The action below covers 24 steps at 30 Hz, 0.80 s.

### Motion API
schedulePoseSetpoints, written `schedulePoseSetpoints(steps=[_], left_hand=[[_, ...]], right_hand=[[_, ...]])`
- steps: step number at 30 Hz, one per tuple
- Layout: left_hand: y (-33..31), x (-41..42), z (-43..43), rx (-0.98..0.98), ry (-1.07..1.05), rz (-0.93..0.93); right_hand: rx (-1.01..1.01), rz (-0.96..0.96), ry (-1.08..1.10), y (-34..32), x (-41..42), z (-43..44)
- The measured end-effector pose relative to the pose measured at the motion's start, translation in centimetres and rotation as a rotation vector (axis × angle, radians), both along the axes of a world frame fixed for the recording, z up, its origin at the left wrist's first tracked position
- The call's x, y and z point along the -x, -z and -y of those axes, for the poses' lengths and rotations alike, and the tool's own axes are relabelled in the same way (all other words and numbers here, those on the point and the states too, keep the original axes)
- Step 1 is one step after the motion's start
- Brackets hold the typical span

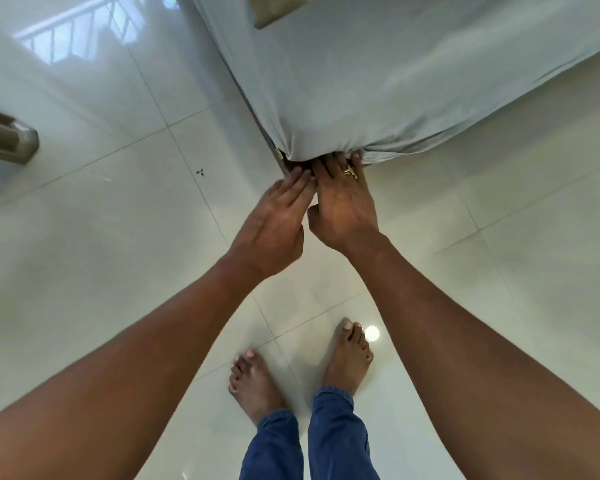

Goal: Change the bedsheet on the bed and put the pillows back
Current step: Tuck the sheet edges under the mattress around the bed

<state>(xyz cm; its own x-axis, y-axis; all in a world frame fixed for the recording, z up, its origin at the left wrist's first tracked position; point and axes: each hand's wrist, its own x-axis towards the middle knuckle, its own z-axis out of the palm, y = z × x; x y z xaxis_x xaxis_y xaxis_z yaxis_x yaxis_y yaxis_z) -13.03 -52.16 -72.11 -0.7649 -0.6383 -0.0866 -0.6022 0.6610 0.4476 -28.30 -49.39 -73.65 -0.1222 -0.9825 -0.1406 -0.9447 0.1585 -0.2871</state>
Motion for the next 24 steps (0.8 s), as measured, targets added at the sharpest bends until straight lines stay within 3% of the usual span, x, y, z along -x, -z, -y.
schedulePoseSetpoints(steps=[3,6,8,13,17,20,24], left_hand=[[1.0,3.1,2.1,0.027,-0.065,0.060],[1.3,4.9,2.3,0.066,-0.160,0.138],[1.3,5.0,1.8,0.036,-0.168,0.160],[-1.3,2.8,1.3,0.072,-0.242,0.004],[-1.4,4.7,-0.6,-0.001,-0.049,-0.043],[0.1,7.7,1.0,-0.016,-0.091,0.025],[-0.5,10.6,2.0,-0.093,-0.150,0.209]], right_hand=[[0.085,0.145,0.062,-1.5,1.0,-2.0],[0.075,0.075,0.004,-2.1,2.7,-5.7],[0.016,-0.011,-0.004,-1.8,4.1,-3.7],[-0.008,-0.086,0.021,0.6,5.2,3.0],[-0.033,-0.067,-0.032,0.4,5.3,1.4],[0.002,0.061,0.021,-2.1,5.5,-0.4],[-0.034,0.015,-0.007,-4.0,8.6,-5.0]])
